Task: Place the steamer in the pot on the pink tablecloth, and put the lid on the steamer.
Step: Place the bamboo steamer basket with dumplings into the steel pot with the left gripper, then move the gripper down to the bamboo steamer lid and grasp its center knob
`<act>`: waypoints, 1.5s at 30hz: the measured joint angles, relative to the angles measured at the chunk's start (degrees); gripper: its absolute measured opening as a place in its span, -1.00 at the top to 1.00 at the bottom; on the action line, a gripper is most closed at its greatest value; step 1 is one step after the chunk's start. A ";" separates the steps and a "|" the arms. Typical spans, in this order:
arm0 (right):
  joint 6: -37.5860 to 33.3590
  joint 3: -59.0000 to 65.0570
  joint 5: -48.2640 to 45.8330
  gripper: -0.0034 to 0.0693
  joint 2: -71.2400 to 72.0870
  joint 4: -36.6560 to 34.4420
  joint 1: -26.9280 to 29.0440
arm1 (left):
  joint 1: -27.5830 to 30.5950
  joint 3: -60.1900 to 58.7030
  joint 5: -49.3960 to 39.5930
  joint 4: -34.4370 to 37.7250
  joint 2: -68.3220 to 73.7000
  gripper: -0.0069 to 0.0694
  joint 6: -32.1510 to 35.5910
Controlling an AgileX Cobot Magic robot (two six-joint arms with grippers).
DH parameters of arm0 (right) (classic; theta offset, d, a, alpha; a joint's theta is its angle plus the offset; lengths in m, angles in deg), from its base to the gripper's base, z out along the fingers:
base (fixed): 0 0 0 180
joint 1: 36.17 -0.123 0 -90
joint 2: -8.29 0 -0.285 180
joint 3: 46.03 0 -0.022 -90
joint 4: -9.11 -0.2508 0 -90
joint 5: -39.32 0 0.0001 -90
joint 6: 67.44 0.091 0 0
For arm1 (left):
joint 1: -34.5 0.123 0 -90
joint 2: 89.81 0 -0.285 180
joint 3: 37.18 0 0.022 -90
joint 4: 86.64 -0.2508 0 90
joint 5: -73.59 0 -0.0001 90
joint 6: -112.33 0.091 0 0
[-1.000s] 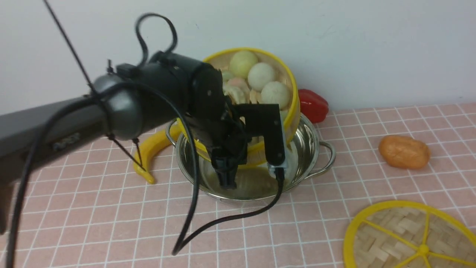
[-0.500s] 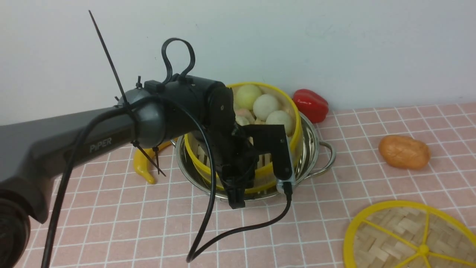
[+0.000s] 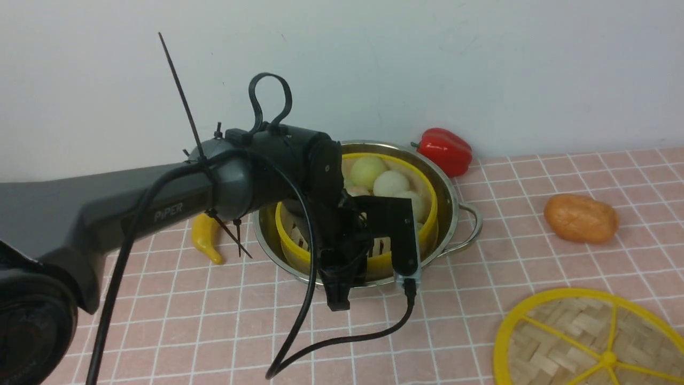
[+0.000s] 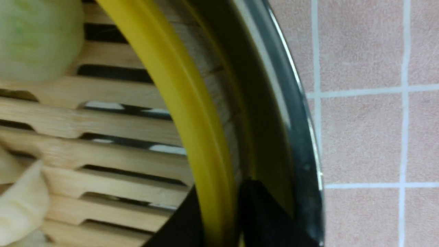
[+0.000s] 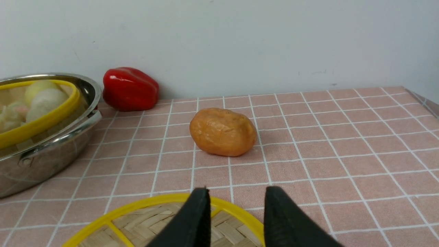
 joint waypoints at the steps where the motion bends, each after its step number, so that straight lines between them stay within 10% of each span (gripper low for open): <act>1: 0.00 0.00 0.00 0.24 0.00 0.00 0.00 | 0.00 0.23 0.13 0.00 -0.05 0.32 0.06; 9: 0.00 0.00 0.00 0.24 0.00 0.00 0.00 | 0.00 0.80 -0.62 -3.11 -2.62 -0.52 -4.62; 17: 0.00 0.00 0.00 0.24 0.00 0.00 0.00 | 0.08 2.61 -7.25 -11.58 -14.21 -0.65 -20.76; 27: 0.00 0.00 0.00 0.24 0.00 0.00 0.00 | 2.79 2.61 -21.54 -16.53 -32.06 0.78 -47.05; 33: 0.00 0.00 0.00 0.24 0.00 0.00 0.00 | 2.84 2.61 -21.82 -12.24 -41.74 0.88 -58.21; 45: 0.00 0.00 0.00 0.24 0.00 0.00 0.00 | 2.84 1.53 -21.85 -13.05 -45.91 0.84 -58.96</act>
